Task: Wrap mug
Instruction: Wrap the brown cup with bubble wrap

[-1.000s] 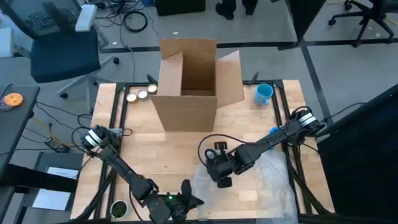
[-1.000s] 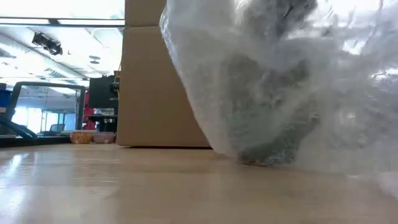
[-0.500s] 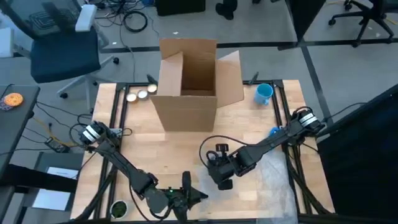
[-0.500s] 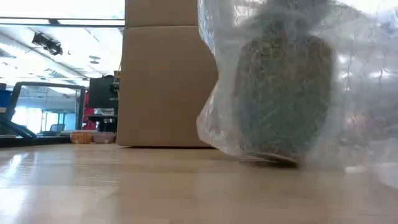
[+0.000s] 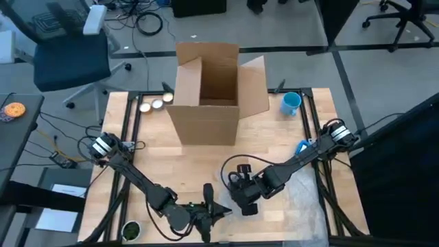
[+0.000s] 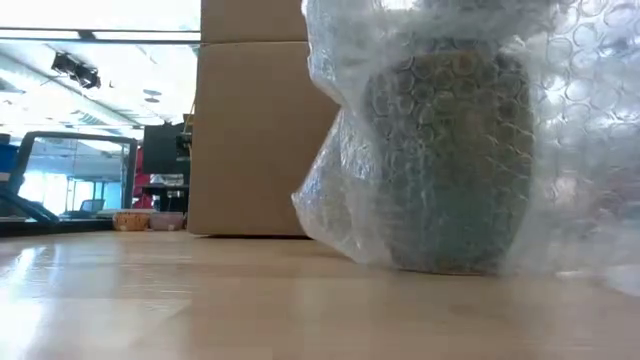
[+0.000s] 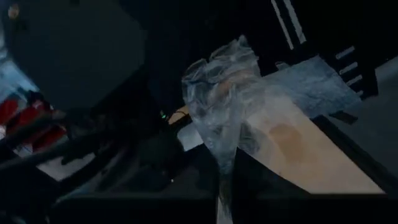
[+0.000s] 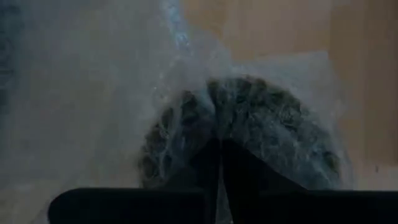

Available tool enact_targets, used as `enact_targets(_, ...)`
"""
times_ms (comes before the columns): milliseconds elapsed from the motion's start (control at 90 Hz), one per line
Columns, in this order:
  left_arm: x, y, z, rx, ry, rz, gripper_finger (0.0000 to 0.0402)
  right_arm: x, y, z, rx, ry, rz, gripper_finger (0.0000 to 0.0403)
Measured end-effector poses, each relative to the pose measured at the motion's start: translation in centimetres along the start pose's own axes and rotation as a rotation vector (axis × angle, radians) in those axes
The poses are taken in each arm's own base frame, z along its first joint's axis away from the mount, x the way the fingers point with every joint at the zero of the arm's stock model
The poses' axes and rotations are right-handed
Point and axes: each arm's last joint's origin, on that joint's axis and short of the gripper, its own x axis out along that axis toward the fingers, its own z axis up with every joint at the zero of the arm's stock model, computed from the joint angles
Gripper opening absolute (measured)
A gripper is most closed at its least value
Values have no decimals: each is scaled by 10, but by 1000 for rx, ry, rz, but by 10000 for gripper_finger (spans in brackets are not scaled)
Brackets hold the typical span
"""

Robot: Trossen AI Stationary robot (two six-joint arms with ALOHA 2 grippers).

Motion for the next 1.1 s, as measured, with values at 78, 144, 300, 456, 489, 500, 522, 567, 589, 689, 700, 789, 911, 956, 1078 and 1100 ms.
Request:
enact_targets(78, 3, 3, -4, -16, 24, 4, 0, -2, 1, 0, -3, 0, -5, 0)
enact_targets(144, 6, 6, -6, -35, 36, 13, 0, -6, 2, 2, -11, -5, -19, 0)
enact_targets(300, 15, 12, -13, -61, 57, 35, 0, -16, 6, 4, -33, -5, -58, 0)
enact_targets(456, 21, 20, -16, -68, 66, 57, 0, -26, 10, 4, -33, 0, -98, 0)
enact_targets(489, 22, 21, -16, -68, 70, 59, 0, -28, 11, 5, -26, 2, -100, 0)
enact_targets(500, 22, 21, -17, -67, 72, 60, 0, -29, 12, 5, -24, 2, -101, 0)
enact_targets(522, 23, 22, -18, -66, 77, 61, 0, -31, 13, 6, -21, 0, -102, 0)
enact_targets(567, 24, 23, -20, -70, 91, 63, 0, -36, 16, 7, -14, -10, -105, 0)
enact_targets(589, 25, 24, -21, -75, 99, 65, 0, -38, 17, 7, -13, -15, -107, 0)
enact_targets(689, 30, 28, -28, -102, 131, 75, 0, -50, 24, 7, -23, -16, -132, 0)
enact_targets(700, 30, 28, -28, -103, 133, 76, 0, -51, 24, 7, -23, -17, -135, 0)
enact_targets(789, 36, 31, -34, -115, 150, 90, 0, -63, 30, 6, -11, -23, -159, 0)
enact_targets(911, 41, 39, -41, -144, 183, 110, 0, -77, 40, 7, -8, -60, -167, 0)
enact_targets(956, 43, 43, -44, -159, 201, 119, 0, -80, 45, 7, -13, -83, -162, 0)
enact_targets(1078, 49, 51, -52, -204, 240, 144, 0, -83, 52, 8, -24, -121, -136, 0)
enact_targets(1100, 50, 53, -53, -214, 244, 149, 0, -82, 53, 7, -25, -120, -137, 0)
